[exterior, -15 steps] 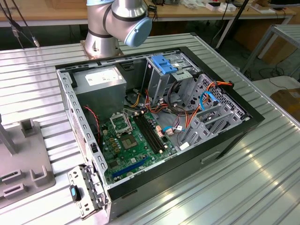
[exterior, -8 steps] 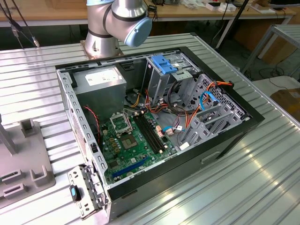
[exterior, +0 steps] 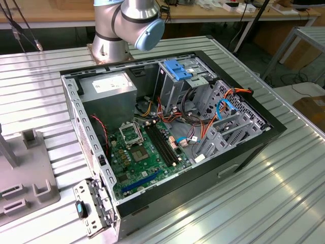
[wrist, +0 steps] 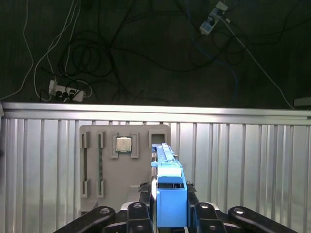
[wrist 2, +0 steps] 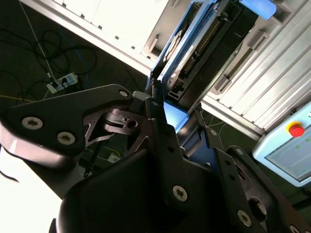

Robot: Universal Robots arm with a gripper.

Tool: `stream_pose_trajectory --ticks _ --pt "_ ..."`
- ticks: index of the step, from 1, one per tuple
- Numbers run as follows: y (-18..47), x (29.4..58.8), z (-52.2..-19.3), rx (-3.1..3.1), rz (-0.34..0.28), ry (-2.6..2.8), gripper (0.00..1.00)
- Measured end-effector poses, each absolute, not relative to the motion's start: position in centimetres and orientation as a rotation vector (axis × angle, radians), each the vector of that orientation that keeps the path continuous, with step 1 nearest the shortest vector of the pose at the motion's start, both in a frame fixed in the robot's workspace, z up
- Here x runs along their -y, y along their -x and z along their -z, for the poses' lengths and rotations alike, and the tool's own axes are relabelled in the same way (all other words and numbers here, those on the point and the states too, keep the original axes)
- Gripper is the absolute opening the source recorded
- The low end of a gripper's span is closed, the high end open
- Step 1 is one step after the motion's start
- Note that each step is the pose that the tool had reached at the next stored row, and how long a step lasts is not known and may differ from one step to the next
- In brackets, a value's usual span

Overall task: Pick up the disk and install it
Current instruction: 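Pick up the disk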

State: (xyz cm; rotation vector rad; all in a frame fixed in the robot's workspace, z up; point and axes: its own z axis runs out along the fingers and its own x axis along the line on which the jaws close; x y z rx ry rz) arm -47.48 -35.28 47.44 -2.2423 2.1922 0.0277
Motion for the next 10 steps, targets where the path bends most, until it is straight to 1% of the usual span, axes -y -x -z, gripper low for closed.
stream_pose_trajectory --ticks 10 --pt "47.48 35.28 -47.50 -2.192 -0.028 2.242 0.37"
